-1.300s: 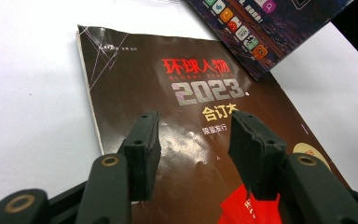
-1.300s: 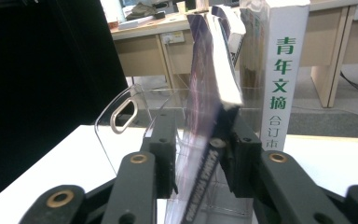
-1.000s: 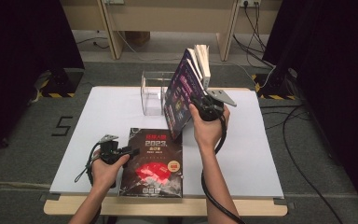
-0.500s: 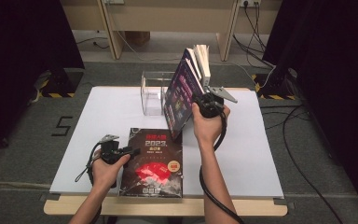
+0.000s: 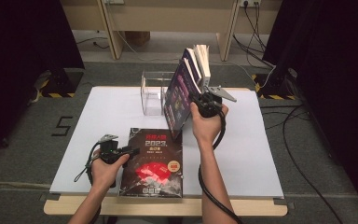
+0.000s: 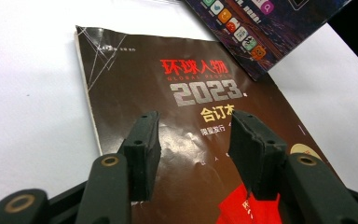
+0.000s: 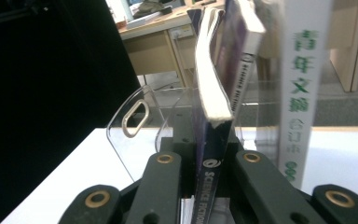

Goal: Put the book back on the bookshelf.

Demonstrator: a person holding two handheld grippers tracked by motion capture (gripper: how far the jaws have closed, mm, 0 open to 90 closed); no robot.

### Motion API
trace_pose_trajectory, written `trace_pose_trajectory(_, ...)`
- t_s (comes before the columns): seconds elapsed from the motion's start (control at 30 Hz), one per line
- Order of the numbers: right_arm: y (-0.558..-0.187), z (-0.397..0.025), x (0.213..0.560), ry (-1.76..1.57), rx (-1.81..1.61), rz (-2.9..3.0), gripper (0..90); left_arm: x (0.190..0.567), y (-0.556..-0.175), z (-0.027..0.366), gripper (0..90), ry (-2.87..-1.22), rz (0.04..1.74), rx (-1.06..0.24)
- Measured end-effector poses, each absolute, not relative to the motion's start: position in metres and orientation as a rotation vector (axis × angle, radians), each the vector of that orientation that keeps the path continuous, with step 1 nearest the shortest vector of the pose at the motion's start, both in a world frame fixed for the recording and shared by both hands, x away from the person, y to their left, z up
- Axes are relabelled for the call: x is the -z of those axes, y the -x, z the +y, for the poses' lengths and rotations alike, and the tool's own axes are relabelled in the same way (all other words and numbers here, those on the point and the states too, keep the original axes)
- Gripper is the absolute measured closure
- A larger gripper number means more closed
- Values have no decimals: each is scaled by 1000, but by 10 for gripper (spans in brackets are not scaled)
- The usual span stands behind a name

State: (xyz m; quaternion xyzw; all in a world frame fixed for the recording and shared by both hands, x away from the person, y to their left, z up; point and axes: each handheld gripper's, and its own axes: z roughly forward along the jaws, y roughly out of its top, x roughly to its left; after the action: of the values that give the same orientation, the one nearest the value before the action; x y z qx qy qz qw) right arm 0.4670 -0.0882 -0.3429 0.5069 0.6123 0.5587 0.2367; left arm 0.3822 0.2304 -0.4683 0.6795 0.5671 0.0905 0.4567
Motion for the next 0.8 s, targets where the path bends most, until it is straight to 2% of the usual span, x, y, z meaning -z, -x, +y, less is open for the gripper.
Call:
trace_pose_trajectory(0.23, -468, -75, 335, -1265, -1516, 1732, 846, 468, -382, 231, 521, -1670, 1400, -223)
trace_pose_trajectory(0.8, -475, -69, 318, -1212, -1548, 1647, 846, 467, -382, 233, 521, -1672, 1398, -229)
